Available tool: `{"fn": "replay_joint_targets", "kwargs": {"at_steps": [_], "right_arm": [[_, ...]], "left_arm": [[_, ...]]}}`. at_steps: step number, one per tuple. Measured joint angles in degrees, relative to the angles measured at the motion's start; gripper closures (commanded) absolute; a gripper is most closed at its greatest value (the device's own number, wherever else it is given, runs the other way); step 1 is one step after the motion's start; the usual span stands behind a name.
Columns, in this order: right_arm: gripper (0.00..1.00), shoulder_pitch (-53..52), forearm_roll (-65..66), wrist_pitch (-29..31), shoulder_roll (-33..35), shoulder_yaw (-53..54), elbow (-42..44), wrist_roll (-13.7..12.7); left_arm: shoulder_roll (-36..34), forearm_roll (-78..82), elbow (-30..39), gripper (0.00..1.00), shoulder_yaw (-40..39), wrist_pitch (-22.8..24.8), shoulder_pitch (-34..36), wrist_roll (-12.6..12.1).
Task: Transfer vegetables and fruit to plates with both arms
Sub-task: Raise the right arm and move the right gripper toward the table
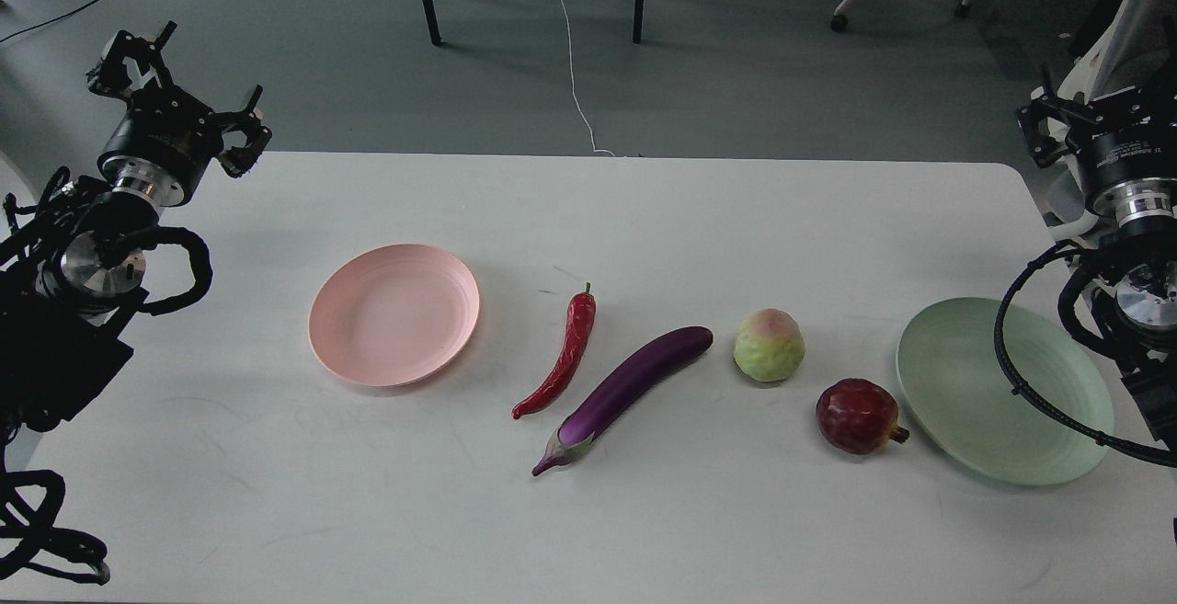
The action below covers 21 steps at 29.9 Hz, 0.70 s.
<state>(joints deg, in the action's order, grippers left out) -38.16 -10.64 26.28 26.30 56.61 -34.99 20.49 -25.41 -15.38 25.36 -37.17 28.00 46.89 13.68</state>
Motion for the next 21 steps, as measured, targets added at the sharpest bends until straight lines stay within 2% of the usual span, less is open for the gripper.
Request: {"fn": "replay_joint_targets", "kwargs": {"at_steps": [10,13,21], "right_arm": [[0.01,0.3,0.7,0.1,2.0,-2.9,-2.9,-0.1],[0.01,-1.5,1.0,-0.1,6.3,-8.0,-5.5,-0.1],[0.01,-15.2,8.8,-1.9,17.2,-26.3,-13.7,-0.3]], "left_arm": [[0.1,0.0,0.2,0.02,0.0,0.0,-0.2,0.3],[0.5,-0.1,0.2,0.02,-0.1,0.0,-0.1,0.3],[1.1,-0.2,0.2,0.02,-0.5,0.0,0.2,0.5]]}}
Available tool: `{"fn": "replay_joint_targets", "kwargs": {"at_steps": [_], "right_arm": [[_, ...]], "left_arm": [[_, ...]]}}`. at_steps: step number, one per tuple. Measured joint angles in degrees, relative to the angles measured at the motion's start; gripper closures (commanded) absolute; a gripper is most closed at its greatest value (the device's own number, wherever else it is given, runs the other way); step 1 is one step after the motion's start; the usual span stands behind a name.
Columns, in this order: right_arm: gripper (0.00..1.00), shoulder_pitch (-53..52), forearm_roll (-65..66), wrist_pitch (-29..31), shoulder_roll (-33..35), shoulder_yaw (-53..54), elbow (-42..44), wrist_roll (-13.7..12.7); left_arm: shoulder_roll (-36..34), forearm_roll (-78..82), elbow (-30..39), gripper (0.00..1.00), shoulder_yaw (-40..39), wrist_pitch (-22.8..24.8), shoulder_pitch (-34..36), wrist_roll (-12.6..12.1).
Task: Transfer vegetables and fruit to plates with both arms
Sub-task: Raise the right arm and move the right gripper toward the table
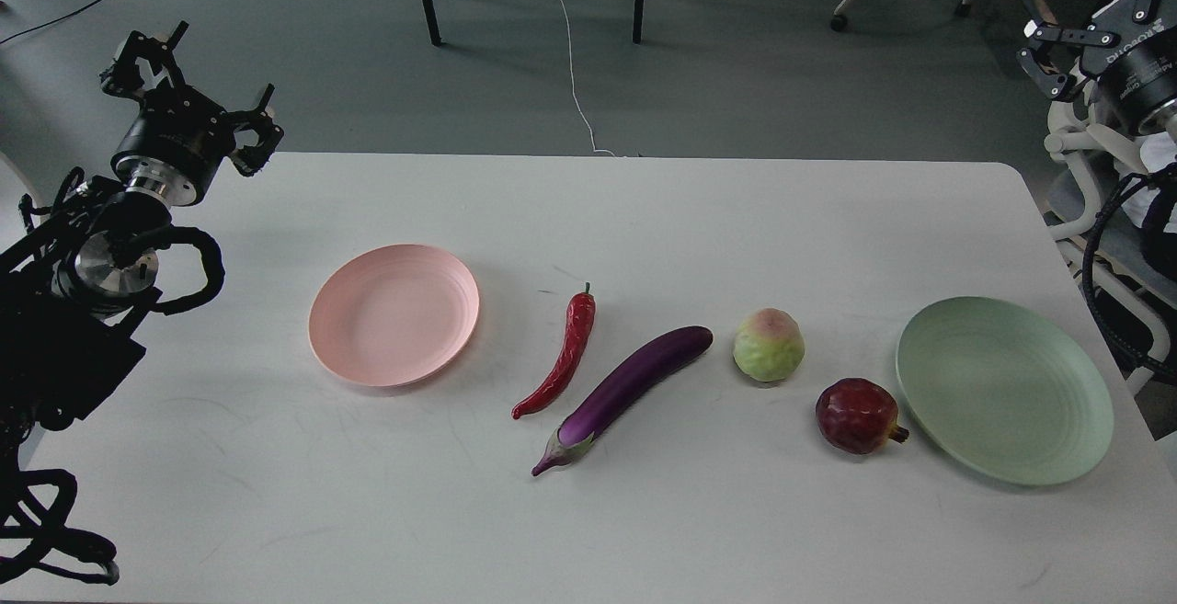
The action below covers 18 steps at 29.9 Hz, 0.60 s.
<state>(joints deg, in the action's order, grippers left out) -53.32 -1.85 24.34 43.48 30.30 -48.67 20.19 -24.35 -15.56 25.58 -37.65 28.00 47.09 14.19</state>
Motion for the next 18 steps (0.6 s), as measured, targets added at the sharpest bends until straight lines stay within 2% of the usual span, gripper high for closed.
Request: {"fn": "replay_joint_targets", "kwargs": {"at_steps": [6,11,18], "right_arm": [[0.01,-11.1,13.6,-1.6,3.3,-13.8,-6.8,-0.4],[0.01,-22.8,24.9,-1.6,3.5,-29.5,-11.4,-0.4],[0.01,-42.0,38.5,-1.6,-1.4,-53.5,-17.2,-0.2]], "left_arm": [[-0.3,0.0,0.0,0.02,-0.3,0.0,0.1,0.0],[-0.7,0.0,0.0,0.02,-0.4,0.0,0.1,0.0],[-1.4,-0.1,0.1,0.02,-0.5,0.0,0.1,0.0]]}}
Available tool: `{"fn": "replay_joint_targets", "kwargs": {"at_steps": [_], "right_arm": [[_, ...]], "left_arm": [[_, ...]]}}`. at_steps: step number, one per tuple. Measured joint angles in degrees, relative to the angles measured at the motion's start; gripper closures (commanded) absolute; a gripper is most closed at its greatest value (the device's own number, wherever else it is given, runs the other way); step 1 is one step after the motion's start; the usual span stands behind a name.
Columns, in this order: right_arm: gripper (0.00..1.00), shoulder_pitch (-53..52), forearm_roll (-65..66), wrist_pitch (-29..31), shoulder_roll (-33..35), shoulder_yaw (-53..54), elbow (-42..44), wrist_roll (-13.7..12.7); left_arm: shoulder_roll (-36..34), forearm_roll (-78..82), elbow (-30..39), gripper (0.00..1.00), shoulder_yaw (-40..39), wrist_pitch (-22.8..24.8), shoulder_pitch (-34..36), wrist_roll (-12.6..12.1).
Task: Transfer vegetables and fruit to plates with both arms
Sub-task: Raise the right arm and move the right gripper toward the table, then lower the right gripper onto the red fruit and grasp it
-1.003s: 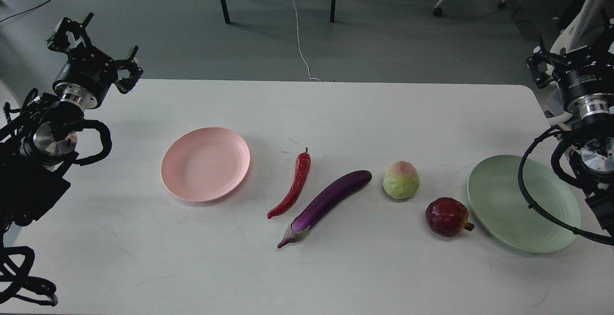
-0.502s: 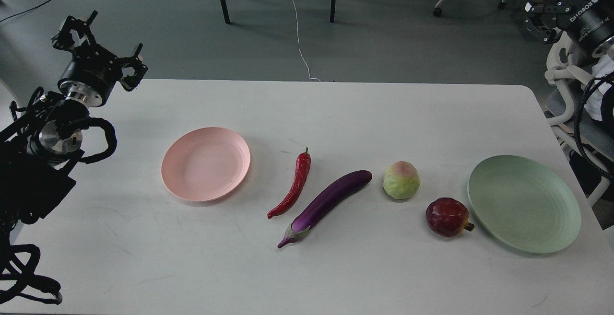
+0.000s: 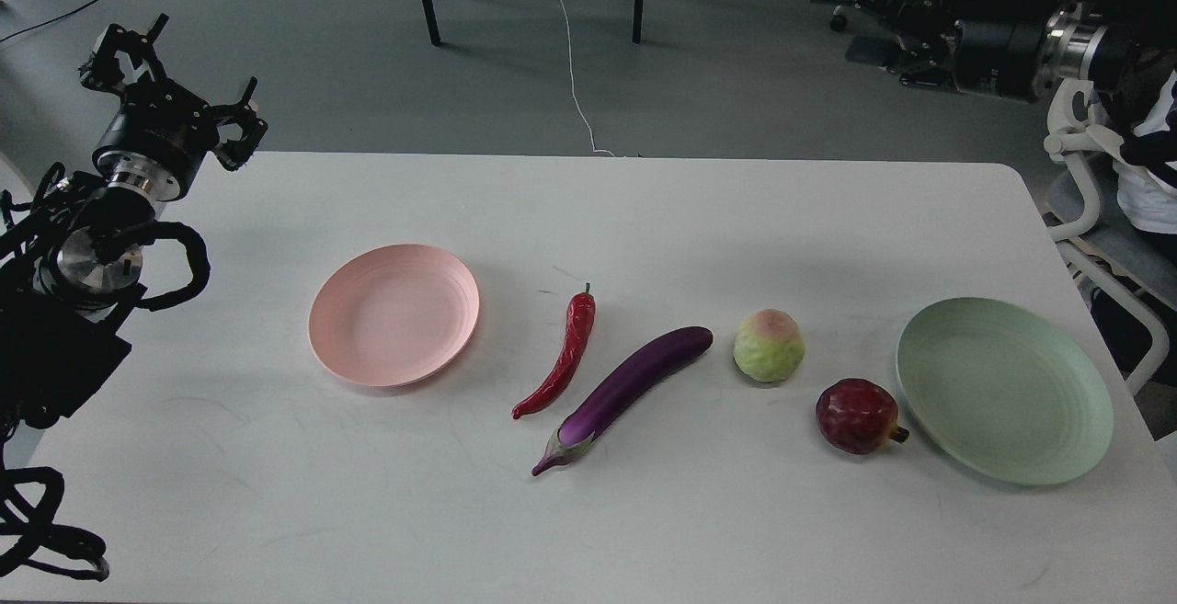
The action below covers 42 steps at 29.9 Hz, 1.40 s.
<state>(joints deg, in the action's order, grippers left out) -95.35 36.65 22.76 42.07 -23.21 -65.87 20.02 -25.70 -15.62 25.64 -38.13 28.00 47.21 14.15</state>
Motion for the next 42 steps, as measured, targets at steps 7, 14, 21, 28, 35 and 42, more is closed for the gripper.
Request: {"fn": "replay_joint_targets", "kwargs": {"at_steps": [7,14,21,28,35,42], "right_arm": [[0.01,-10.4,16.6,-0.2,-4.0,-17.9,-10.2,0.4],[0.02,-11.8,30.7,-0.9,-4.2,-27.0,-14.6,0.5],[0.04,-9.4,35.4,-2.0,-4.6,-31.4,-15.7,0.6],[0.04,-3.3,35.7,-3.8,-8.4,-31.8,-13.9,0.6],[0.04,1.2,35.4,-6.3,-11.1,-31.7,-10.3,0.6],[0.04,3.3,35.4,-6.4,-11.7,-31.6,-10.2,0.6]], "left_arm": [[-0.1,0.0,0.0,0.02,0.0,0.0,0.0,0.1],[-1.2,-0.1,-0.1,0.02,-0.1,0.0,-0.1,0.1],[-1.3,-0.1,-0.1,0.02,0.0,0.0,-0.2,0.1],[-1.3,0.1,-0.2,0.02,0.3,0.0,0.6,0.0],[-1.3,0.1,-0.5,0.02,0.4,0.0,0.7,0.0],[-1.3,0.0,-0.5,0.02,0.1,0.0,0.7,0.1]]}}
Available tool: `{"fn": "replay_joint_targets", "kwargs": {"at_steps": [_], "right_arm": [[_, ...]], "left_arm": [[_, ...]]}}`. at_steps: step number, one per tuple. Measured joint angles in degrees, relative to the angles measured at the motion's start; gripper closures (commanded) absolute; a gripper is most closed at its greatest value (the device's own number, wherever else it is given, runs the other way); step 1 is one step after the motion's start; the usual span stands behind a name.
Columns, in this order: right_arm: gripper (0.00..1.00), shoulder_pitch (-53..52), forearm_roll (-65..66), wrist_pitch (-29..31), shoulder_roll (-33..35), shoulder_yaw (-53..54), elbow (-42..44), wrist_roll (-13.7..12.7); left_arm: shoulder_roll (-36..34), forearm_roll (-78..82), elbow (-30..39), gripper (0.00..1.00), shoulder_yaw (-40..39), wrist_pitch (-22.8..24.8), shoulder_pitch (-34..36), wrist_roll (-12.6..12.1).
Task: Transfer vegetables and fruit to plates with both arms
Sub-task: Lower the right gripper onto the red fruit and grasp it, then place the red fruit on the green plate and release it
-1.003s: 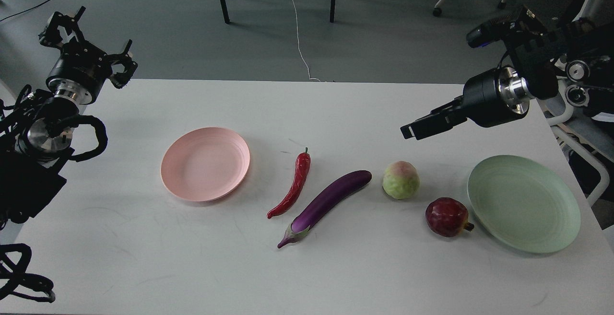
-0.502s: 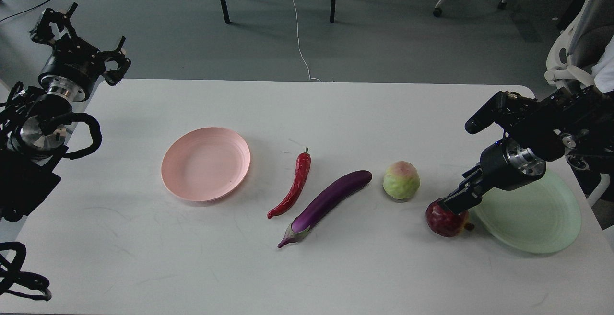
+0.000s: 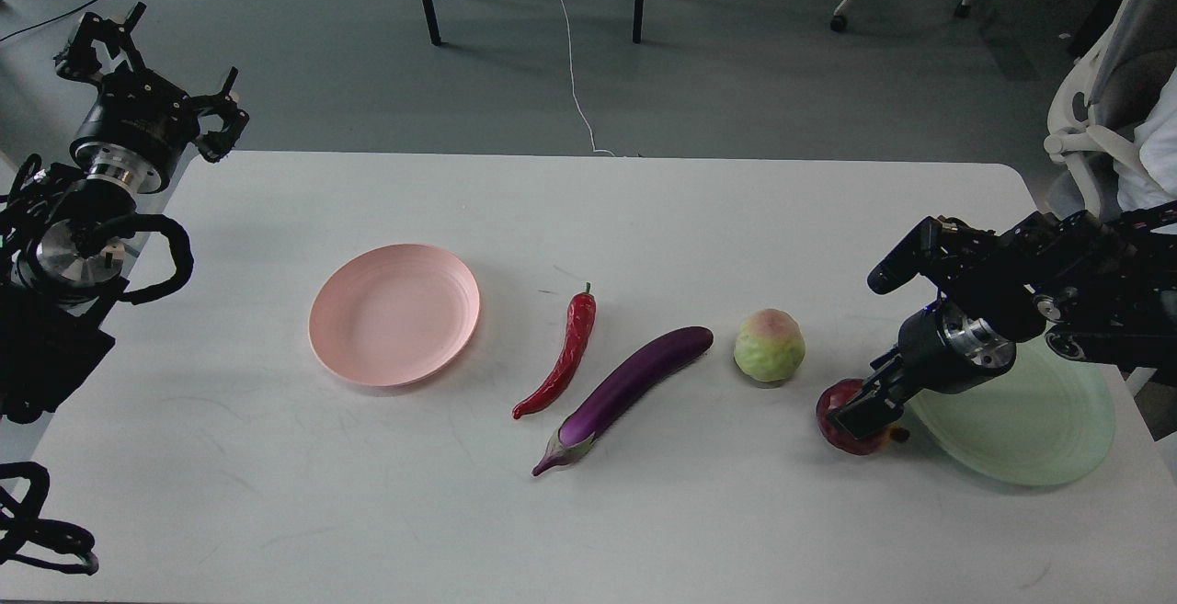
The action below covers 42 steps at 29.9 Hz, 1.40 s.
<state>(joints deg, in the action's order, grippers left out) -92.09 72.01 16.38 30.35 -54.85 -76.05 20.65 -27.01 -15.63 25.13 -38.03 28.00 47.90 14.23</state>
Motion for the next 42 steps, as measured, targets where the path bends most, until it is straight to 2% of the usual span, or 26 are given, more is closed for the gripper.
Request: {"fn": "replay_joint_targets", "kwargs": {"at_steps": [6,8,12,15,25,32,42], "right_arm": [[0.1,1.7,0.0,-0.3,-0.6,0.0,0.2,0.1],[0.21,1.9,0.0,-1.5,-0.6,0.1,0.3,0.4],[0.37,1.8,0.0,-3.5,-0.7,0.1,0.5,0.9],[0.44,1.1,0.0,-3.7,-0.7,0.1,0.2,1.0],[0.45,-6.8,-0.9,-3.7,3.3,0.0,-5.5,1.5],[0.44,-12.4,0.8,-3.3,12.6,-1.2,-7.6,1.3],[0.44,-8.6,10.7,-3.7,26.0,-2.6,-7.2,1.0]], "left_arm": [[0.1,0.0,0.0,0.02,0.0,0.0,0.0,0.2],[0.1,-0.1,0.0,0.02,0.0,0.0,0.0,0.2],[-0.1,-0.1,-0.1,0.02,0.0,0.0,0.0,0.4],[-0.1,-0.1,-0.1,0.02,0.1,0.0,0.0,1.0],[-0.2,-0.1,-0.1,0.02,-0.1,0.0,0.1,1.4],[0.1,-0.1,-0.1,0.02,-0.1,0.0,0.1,1.4],[-0.5,0.1,0.0,0.02,0.4,0.0,1.0,0.6]]}}
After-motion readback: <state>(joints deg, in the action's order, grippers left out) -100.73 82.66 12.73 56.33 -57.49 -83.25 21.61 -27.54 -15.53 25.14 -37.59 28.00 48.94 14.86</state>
